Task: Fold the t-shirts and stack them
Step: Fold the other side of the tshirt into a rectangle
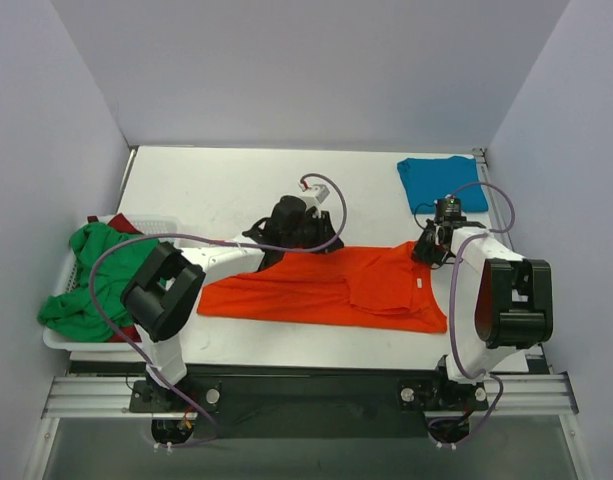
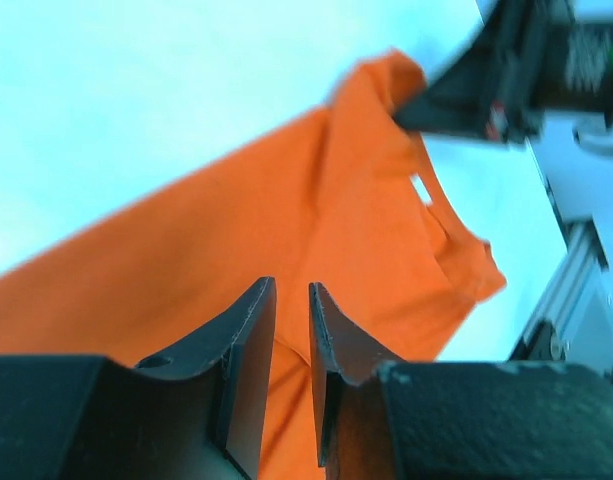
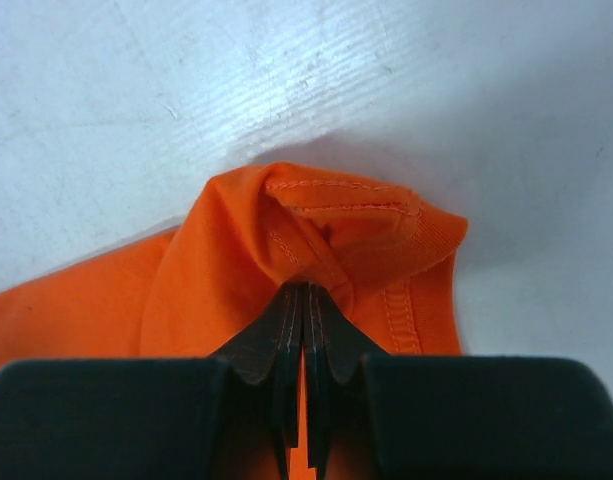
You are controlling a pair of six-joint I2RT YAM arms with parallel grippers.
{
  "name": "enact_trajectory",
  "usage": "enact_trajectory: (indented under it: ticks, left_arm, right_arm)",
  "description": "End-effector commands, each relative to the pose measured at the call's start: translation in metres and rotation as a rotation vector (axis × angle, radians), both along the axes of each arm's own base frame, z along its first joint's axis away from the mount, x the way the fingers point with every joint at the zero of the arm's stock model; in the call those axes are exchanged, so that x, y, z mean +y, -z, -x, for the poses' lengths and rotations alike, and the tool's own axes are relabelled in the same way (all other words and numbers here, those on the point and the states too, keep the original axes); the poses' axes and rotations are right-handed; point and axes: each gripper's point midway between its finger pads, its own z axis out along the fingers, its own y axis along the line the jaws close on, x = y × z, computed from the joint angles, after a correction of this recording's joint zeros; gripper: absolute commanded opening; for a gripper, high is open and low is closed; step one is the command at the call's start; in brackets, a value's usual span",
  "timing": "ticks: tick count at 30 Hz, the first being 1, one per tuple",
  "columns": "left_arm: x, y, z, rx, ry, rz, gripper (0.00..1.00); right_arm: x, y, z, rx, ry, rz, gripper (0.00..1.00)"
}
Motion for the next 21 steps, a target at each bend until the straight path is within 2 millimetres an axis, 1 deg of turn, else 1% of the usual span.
enact_trajectory:
  ticks: [1,2,3,4,5,6,7,8,9,10,12,13,14,16,19,21]
  left_arm:
    - [0.011,-0.002,-0.034,0.022,-0.102,-0.001,0.31]
    - [0.014,0.005,-0.038,0.038,-0.117,-0.02,0.31]
    - [0.017,0.007,-0.043,0.042,-0.131,-0.029,0.31]
    - [0.023,0.019,-0.05,0.065,-0.155,-0.055,0.31]
    - [0.028,0.025,-0.055,0.072,-0.185,-0.081,0.31]
    - [0.032,0.031,-0.056,0.09,-0.2,-0.106,0.31]
    - [0.036,0.042,-0.058,0.114,-0.22,-0.13,0.31]
    - [0.046,0.052,-0.061,0.143,-0.252,-0.164,0.3]
    - [0.047,0.055,-0.063,0.16,-0.261,-0.165,0.3]
    - [0.049,0.065,-0.063,0.179,-0.267,-0.18,0.29]
    - [0.053,0.071,-0.063,0.199,-0.277,-0.191,0.29]
    - [0.054,0.077,-0.062,0.205,-0.277,-0.2,0.29]
    - [0.054,0.078,-0.061,0.209,-0.276,-0.203,0.29]
    - [0.055,0.082,-0.061,0.218,-0.275,-0.207,0.29]
    - [0.054,0.086,-0.061,0.224,-0.274,-0.212,0.29]
    - [0.054,0.087,-0.063,0.229,-0.276,-0.21,0.29]
  right_arm:
    - [-0.003,-0.009,0.005,-0.027,0.013,0.0,0.0]
    - [-0.002,-0.012,0.003,-0.039,0.009,-0.006,0.0]
    - [-0.002,-0.013,0.002,-0.047,0.006,-0.009,0.03]
    - [-0.001,-0.016,0.0,-0.058,0.003,-0.015,0.09]
    - [-0.001,-0.019,-0.002,-0.074,0.0,-0.013,0.26]
    - [-0.001,-0.022,-0.004,-0.083,0.0,-0.014,0.31]
    - [-0.002,-0.023,-0.005,-0.089,0.001,-0.013,0.33]
    - [-0.002,-0.028,-0.009,-0.104,0.003,-0.012,0.35]
    - [-0.003,-0.029,-0.01,-0.107,0.005,-0.012,0.36]
    - [-0.002,-0.03,-0.012,-0.11,0.004,-0.012,0.38]
    - [-0.001,-0.031,-0.016,-0.112,0.0,-0.015,0.43]
    - [-0.002,-0.03,-0.017,-0.109,-0.002,-0.012,0.45]
    - [-0.002,-0.024,-0.017,-0.091,-0.004,-0.011,0.45]
    - [-0.001,-0.022,-0.018,-0.076,-0.009,-0.018,0.48]
    - [0.002,-0.014,-0.019,-0.064,-0.014,-0.03,0.48]
    - [0.003,-0.009,-0.02,-0.057,-0.013,-0.032,0.39]
